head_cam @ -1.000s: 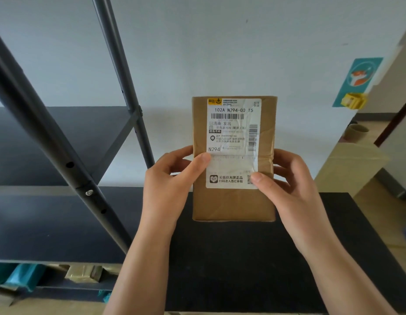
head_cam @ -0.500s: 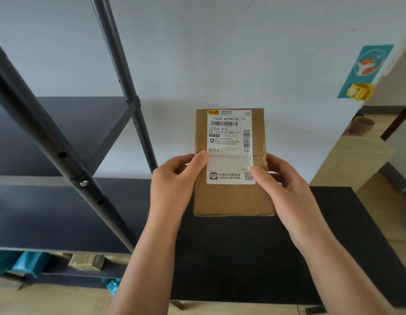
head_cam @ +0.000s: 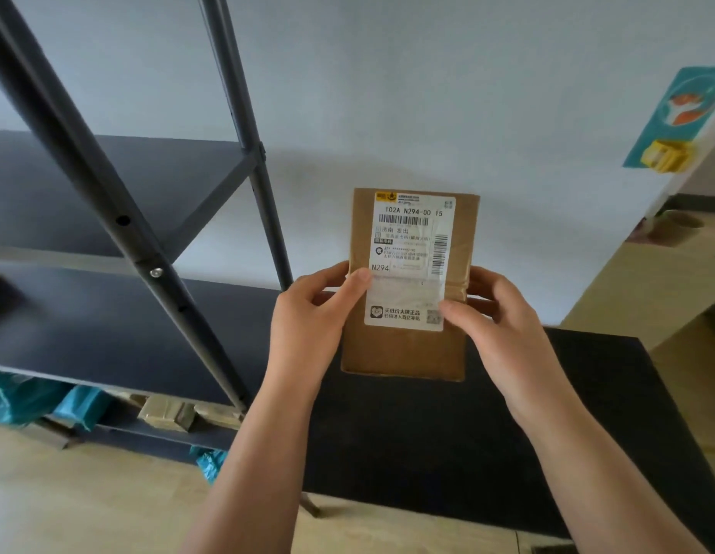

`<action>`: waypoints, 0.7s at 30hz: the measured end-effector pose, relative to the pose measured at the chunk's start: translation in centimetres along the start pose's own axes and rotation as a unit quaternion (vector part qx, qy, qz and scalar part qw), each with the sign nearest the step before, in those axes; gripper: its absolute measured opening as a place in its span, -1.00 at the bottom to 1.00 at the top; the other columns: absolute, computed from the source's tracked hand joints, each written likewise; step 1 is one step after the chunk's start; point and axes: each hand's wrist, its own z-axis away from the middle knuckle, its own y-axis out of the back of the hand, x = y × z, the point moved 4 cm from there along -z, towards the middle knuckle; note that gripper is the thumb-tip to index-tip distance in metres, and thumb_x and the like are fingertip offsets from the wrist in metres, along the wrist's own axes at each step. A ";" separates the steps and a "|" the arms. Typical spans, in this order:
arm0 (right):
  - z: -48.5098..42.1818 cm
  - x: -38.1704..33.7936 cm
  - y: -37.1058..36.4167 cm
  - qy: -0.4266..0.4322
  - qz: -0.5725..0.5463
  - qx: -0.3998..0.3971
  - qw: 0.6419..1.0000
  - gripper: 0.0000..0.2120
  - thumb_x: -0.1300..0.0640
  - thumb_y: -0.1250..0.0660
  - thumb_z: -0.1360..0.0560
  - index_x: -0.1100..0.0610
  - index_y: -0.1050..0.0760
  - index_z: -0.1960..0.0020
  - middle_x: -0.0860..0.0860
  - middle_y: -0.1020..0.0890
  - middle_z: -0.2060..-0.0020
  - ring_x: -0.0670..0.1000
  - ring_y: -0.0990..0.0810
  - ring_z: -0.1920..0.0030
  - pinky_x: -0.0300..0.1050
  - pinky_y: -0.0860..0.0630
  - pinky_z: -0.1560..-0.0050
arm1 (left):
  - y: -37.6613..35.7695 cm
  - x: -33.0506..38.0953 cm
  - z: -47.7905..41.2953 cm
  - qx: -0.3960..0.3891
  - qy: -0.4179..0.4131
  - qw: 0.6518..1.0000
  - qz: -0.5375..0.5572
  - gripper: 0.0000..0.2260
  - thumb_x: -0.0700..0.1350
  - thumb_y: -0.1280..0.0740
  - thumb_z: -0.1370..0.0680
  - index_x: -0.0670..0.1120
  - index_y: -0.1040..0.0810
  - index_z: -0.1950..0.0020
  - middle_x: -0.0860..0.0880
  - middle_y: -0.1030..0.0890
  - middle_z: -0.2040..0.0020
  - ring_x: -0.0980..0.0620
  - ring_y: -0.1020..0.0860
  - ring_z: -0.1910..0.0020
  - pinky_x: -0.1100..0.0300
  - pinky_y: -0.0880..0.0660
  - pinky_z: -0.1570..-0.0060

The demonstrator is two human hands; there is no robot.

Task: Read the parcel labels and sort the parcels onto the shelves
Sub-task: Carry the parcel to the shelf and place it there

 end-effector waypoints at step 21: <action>8.7 -2.3 -11.8 0.016 0.003 -0.080 0.997 -0.68 0.29 -0.32 -0.49 0.03 -0.38 -0.17 -0.07 -0.60 -0.03 -0.09 -0.59 -0.04 -0.20 -0.48 0.11 | 15.8 -3.9 8.5 0.029 0.011 0.999 0.022 -0.61 -0.01 -0.54 -0.40 0.04 -0.63 -0.21 0.07 -0.73 -0.03 0.07 -0.70 -0.05 -0.05 -0.64 -0.10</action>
